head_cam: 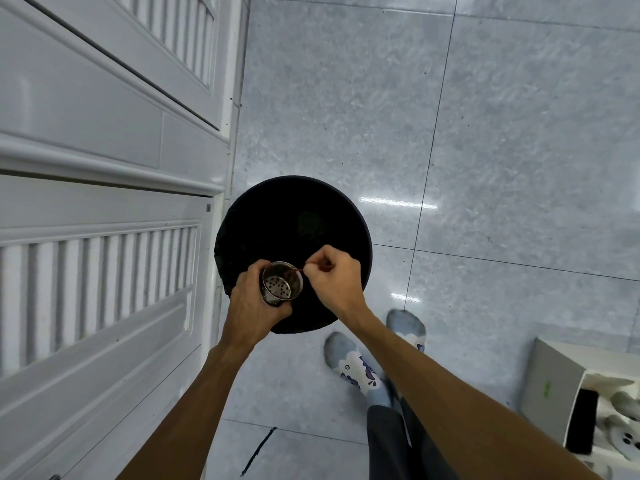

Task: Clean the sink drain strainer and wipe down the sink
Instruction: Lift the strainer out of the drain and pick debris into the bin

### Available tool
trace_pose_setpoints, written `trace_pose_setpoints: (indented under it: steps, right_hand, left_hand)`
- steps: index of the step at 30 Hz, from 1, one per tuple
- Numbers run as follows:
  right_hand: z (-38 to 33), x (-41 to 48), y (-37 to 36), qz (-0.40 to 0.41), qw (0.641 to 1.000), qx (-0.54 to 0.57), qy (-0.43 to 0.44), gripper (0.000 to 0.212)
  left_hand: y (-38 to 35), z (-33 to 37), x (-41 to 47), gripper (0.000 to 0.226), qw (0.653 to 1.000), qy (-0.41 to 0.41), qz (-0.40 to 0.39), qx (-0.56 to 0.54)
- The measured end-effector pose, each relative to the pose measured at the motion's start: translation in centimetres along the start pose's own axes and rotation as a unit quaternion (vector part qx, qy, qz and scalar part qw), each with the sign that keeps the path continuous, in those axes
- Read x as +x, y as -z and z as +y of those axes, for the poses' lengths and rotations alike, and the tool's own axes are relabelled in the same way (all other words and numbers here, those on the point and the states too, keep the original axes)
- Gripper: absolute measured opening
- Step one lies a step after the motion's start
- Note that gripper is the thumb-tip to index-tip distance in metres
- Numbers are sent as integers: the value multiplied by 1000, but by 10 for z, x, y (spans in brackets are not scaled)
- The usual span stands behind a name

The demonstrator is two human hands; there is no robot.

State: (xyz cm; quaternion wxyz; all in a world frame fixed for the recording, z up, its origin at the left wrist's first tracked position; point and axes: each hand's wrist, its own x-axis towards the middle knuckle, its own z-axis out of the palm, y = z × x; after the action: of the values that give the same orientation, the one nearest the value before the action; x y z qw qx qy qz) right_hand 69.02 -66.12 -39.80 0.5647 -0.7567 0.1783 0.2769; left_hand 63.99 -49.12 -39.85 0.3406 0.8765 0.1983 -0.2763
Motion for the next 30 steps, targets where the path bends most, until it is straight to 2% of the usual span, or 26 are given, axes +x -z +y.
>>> trace_pose_setpoints:
  steps: [4, 7, 8, 11, 13, 15, 16, 19, 20, 23, 24, 30]
  right_hand:
    - [5, 2, 5, -45, 999, -24, -7, 23]
    - [10, 4, 11, 32, 999, -15, -22, 20]
    - [11, 6, 13, 22, 999, -10, -28, 18]
    - [14, 9, 10, -120, 989, -73, -49, 11]
    - [17, 11, 8, -104, 988, -104, -54, 8]
    - [16, 16, 9, -31, 993, -101, -50, 10]
    - [15, 19, 10, -25, 994, -85, -56, 10]
    - [11, 22, 10, -114, 986, -55, -108, 11]
    - [11, 21, 11, -111, 985, -73, -113, 9]
    - [12, 19, 16, -8, 992, -90, -91, 7]
    - [11, 17, 18, 2, 993, -83, -84, 6]
    - [-9, -12, 42, 4, 996, -59, -63, 11]
  left_hand:
    - [2, 5, 6, 84, 999, 1, -13, 41]
    - [0, 12, 11, 84, 993, -2, -18, 114]
    - [-1, 13, 13, 83, 990, 0, -20, 139]
    - [-5, 15, 18, 86, 974, -6, -35, 223]
    - [-8, 15, 20, 88, 964, -14, -48, 260]
    - [-9, 13, 21, 87, 963, -18, -50, 264]
    - [-9, 13, 21, 87, 964, -18, -49, 262]
    - [-6, 13, 22, 86, 967, -28, -40, 251]
    - [-6, 14, 21, 86, 967, -30, -39, 250]
    - [-4, 18, 20, 84, 969, -25, -31, 244]
    - [-3, 19, 18, 83, 971, -23, -26, 238]
    - [16, 40, -12, 82, 989, 1, 13, 148]
